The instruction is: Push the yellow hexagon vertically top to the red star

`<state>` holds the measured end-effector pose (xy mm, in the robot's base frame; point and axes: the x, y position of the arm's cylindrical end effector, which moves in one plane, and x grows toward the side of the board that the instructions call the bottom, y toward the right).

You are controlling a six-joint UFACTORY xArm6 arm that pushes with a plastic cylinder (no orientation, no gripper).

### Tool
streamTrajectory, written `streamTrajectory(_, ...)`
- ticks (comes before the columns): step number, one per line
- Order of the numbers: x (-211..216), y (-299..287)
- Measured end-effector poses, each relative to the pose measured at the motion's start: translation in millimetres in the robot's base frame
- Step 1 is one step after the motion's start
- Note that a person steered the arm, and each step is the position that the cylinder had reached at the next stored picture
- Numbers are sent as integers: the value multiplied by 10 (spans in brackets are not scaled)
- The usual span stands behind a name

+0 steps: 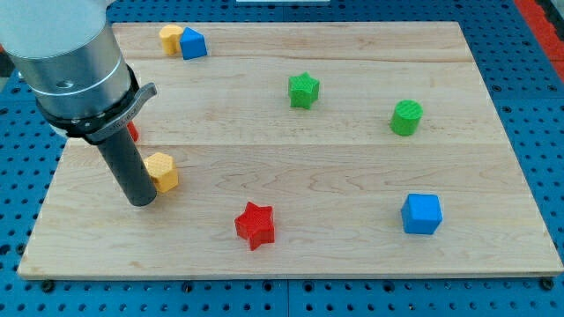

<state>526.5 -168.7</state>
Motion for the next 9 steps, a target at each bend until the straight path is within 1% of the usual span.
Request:
streamTrajectory(1,0,262)
streamTrajectory(2,-143,318)
streamTrajectory(3,-239,670)
streamTrajectory(4,-245,764)
streamTrajectory(5,-208,324)
streamTrajectory(6,-347,-173)
streamTrajectory(7,-977,-396)
streamTrajectory(8,-1057,-66)
streamTrajectory(9,-722,-120)
